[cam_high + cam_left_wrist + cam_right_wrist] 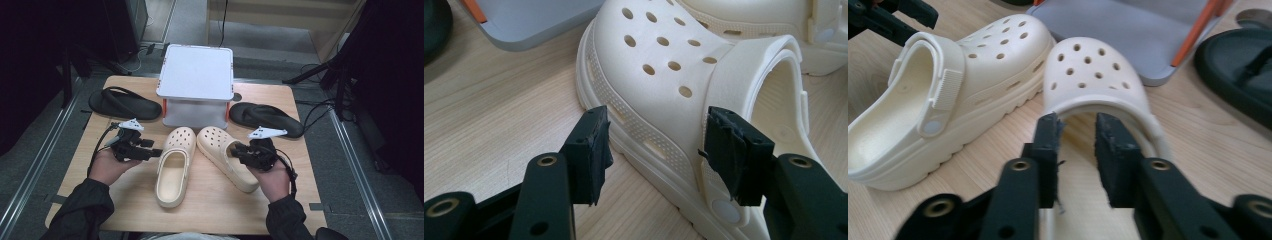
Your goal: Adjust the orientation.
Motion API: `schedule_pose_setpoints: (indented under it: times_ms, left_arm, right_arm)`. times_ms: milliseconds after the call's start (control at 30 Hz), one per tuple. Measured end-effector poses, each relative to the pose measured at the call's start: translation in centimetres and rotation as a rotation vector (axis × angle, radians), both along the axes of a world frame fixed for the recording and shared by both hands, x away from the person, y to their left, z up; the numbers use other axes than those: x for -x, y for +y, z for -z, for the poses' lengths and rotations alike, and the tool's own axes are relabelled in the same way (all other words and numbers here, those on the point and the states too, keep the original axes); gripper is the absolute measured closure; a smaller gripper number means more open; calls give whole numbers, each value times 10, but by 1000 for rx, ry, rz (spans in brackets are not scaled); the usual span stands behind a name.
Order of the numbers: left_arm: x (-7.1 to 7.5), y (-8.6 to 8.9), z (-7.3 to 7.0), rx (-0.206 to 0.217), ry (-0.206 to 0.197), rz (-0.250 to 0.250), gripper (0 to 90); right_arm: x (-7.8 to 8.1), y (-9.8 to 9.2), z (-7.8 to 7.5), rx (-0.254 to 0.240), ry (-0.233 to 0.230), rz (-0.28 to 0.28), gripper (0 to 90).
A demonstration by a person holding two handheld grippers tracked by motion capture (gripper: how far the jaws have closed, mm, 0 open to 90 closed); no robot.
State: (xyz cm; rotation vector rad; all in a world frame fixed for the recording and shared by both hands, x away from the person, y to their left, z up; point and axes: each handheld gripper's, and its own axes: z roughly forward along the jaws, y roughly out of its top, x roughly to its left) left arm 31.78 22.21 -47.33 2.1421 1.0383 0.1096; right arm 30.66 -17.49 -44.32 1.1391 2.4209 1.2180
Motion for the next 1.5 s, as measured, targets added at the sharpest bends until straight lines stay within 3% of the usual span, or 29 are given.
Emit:
schedule_pose_setpoints:
  times_ms: [133, 200, 300, 333, 367, 500, 700, 833, 1500]
  left_arm:
    - [1, 0, 1, 1, 7, 1, 463]
    - [1, 0, 1, 2, 14, 8, 482]
    - [5, 2, 2, 20, 32, 25, 595]
    - [6, 3, 2, 21, 29, 29, 672]
    - [7, 5, 2, 23, 23, 23, 672]
    - [9, 10, 2, 33, 20, 16, 773]
    - [12, 10, 4, 13, 20, 26, 886]
    - [11, 7, 6, 11, 36, 39, 900]
    - [5, -8, 16, -6, 64, 78, 900]
  right_arm:
    - [-8, -21, 0, -13, 7, -3, 900]
    - [-10, -22, 0, -10, 6, -3, 900]
    - [-17, -28, 2, 11, -8, -6, 900]
    - [-24, -32, 7, 30, -9, 3, 900]
    - [-24, -32, 7, 30, -9, 3, 900]
    - [-38, -39, 20, 53, 16, 0, 900]
    - [-52, -42, 28, -3, 55, 13, 900]
    - [-56, -40, 33, 29, 55, 17, 900]
    - [-56, -30, 37, 40, 56, -10, 900]
